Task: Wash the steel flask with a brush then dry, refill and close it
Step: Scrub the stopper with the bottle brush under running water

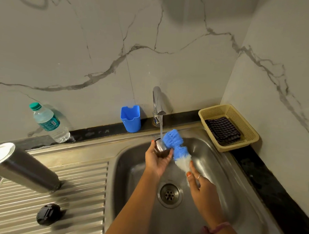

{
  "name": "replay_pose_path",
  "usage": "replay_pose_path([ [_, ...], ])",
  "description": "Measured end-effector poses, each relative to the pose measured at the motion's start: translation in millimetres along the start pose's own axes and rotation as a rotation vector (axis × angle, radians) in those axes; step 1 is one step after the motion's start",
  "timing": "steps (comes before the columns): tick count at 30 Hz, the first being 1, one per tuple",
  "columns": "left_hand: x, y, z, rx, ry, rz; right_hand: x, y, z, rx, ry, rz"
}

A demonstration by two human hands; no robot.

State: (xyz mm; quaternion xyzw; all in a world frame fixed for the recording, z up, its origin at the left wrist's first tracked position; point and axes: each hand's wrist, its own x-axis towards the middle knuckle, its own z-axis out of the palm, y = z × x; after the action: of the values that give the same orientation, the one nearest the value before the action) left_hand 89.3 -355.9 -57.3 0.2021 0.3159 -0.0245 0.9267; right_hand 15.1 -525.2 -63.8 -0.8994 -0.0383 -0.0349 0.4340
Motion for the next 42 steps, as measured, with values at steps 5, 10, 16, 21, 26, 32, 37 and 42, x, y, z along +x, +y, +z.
replay_pose_path([
  [5,-1.4,-1.3,-2.0,-0.026,-0.024,-0.014,-4.4,-6.7,3.6,0.000,-0.026,-0.026],
  [10,-2.2,-1.8,-0.1,0.037,-0.058,-0.015,6.3,-0.9,3.5,0.026,-0.022,0.059],
  [16,2.3,-3.4,-2.5,0.041,-0.047,-0.006,-0.7,-8.7,2.4,0.001,-0.032,-0.036],
  [21,1.9,-2.2,-2.3,-0.104,0.001,-0.042,-3.9,4.9,7.4,0.046,-0.007,0.015],
  [26,4.2,0.4,-2.6,-0.106,0.011,-0.009,-14.2,13.3,6.9,0.052,0.019,0.005],
  [32,5.0,2.4,-8.2,-0.023,0.063,-0.013,-20.0,6.5,-16.0,-0.077,-0.013,-0.117],
  [37,3.7,8.0,-13.8,0.001,0.160,0.000,2.8,27.7,-55.9,-0.036,-0.135,0.125],
  [42,4.6,6.2,-17.8,0.060,0.158,-0.064,33.0,11.2,-84.7,0.004,-0.302,0.149],
])
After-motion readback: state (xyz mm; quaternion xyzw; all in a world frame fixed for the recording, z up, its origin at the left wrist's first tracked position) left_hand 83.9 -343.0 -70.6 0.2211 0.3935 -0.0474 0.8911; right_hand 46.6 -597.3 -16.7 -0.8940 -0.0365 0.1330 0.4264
